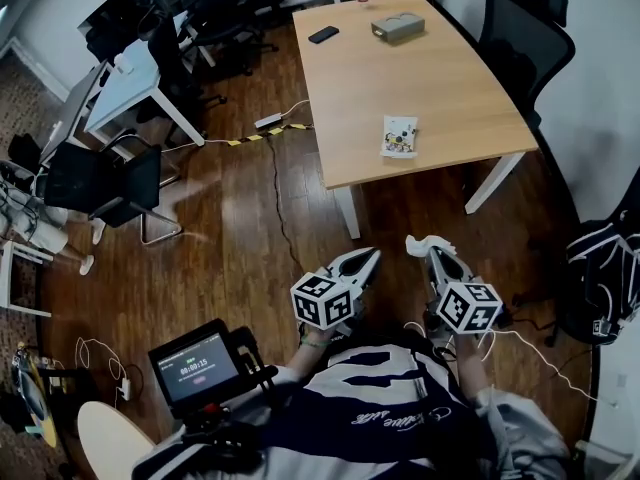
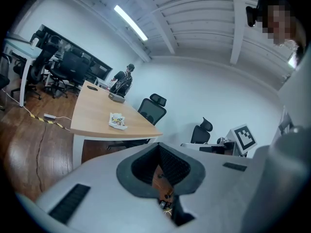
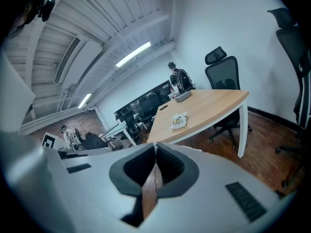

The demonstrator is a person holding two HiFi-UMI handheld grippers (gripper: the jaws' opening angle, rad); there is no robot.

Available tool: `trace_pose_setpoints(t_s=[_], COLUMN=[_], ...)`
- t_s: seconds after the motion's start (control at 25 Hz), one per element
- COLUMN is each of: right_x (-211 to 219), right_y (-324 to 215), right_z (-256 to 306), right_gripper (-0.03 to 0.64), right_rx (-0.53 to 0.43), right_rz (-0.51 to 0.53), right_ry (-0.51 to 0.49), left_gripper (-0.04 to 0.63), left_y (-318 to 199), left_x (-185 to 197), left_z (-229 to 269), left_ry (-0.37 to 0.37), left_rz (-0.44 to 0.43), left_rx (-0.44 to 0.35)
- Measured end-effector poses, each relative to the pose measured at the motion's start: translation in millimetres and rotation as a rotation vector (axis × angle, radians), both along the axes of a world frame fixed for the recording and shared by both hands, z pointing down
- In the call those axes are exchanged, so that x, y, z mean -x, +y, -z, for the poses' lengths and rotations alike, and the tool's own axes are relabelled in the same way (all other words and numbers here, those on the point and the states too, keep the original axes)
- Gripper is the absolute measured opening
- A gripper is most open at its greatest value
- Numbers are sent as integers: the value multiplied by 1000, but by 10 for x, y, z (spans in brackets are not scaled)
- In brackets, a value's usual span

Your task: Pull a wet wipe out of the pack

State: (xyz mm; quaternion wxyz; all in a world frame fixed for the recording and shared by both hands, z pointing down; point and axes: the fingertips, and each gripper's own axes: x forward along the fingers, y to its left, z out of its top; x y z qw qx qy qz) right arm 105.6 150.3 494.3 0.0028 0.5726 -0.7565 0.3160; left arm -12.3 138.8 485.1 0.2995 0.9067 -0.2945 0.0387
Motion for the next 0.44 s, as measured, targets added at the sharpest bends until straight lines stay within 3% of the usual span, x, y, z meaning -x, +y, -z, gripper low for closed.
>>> trace_pose_setpoints(t_s=[0.44], right_x=[96], right_y=[51], right_z=[-32], right_gripper=[-2], right_rx=[14], right_rz=[12], right_ry=[11], left_gripper=[3], left_y=[50], left_x=[109], left_z=[-27], left_ry=[9], left_rz=[11], left_rx=[15])
